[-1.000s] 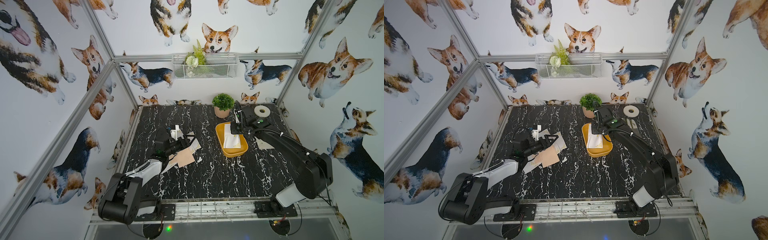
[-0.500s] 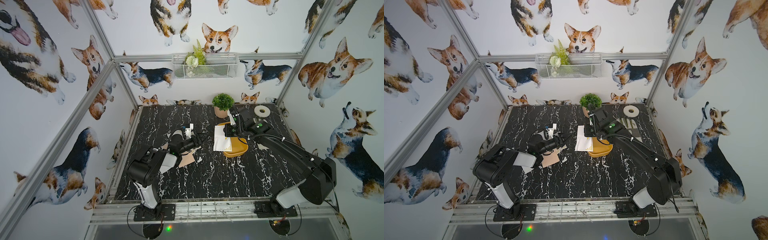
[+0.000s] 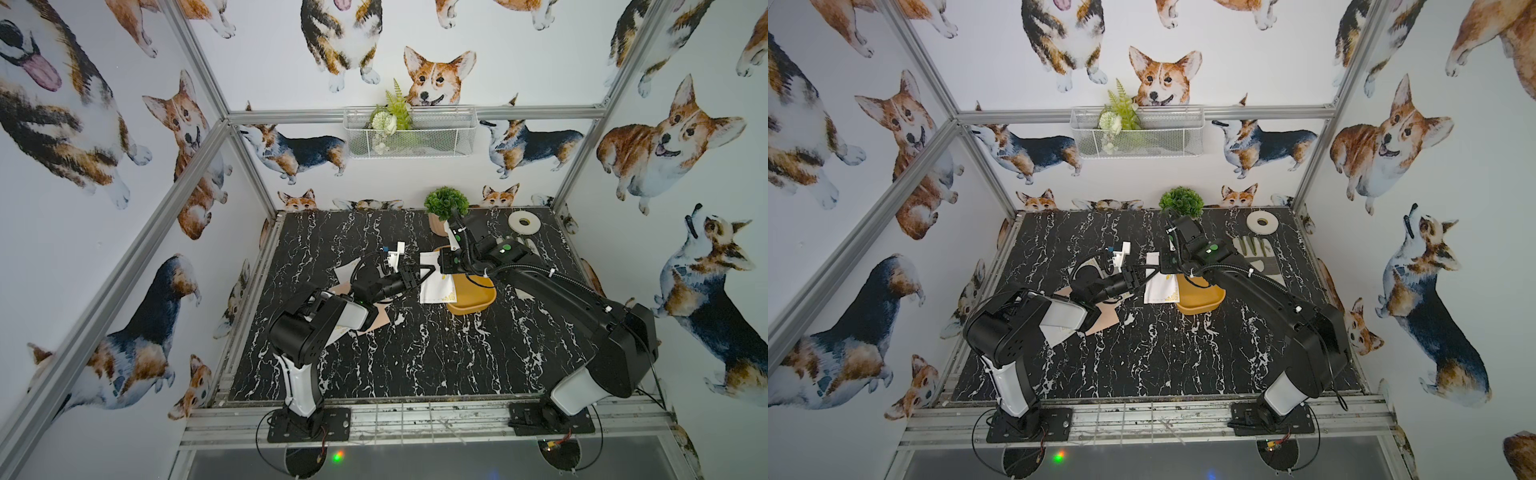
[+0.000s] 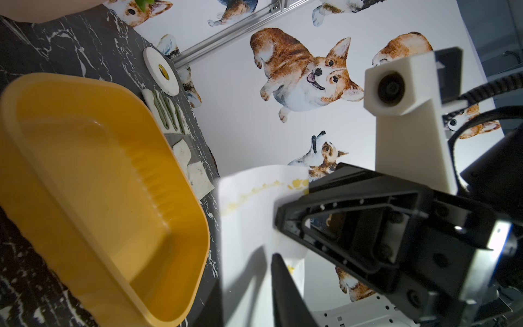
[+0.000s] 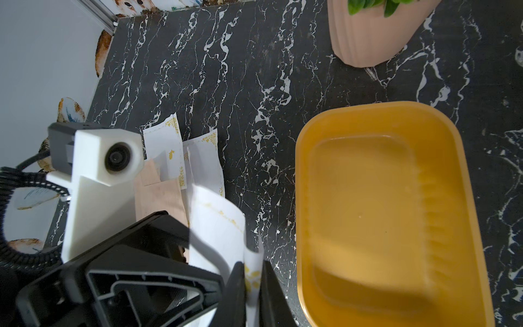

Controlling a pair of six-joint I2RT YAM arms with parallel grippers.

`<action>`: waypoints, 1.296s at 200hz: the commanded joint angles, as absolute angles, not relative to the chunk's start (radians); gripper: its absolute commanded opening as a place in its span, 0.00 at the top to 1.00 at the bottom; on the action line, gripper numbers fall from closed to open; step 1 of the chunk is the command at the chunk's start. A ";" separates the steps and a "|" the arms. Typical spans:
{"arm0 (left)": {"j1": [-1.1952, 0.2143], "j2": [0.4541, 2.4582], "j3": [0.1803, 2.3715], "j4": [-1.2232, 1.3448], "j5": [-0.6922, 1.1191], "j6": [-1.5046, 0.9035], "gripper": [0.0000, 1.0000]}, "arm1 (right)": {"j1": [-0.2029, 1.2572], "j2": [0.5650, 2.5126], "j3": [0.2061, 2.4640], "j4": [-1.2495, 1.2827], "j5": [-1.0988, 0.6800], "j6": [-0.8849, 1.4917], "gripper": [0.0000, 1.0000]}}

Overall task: Take out the stationery paper from the storage box
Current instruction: Pick up the stationery paper from the storage box.

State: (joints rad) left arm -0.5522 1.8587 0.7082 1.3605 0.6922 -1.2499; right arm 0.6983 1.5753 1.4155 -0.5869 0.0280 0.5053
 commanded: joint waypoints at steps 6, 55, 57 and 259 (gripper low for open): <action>-0.554 1.833 0.720 1.416 0.716 -1.274 0.97 | 0.698 1.587 1.425 -0.595 0.058 0.502 0.84; -0.554 1.597 0.724 1.027 0.714 -1.048 1.00 | 0.697 1.542 1.381 -0.574 0.072 0.474 0.39; -0.554 1.581 0.725 0.993 0.710 -1.031 1.00 | 0.697 1.536 1.377 -0.570 0.073 0.472 0.38; -0.517 1.114 0.686 0.582 0.627 -0.802 1.00 | 0.538 1.526 0.767 1.267 -0.902 1.418 0.00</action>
State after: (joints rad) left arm -0.5179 1.1370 0.6857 0.5838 0.6304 -0.8150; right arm 0.4995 1.5284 0.7506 1.2087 -0.8906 1.3479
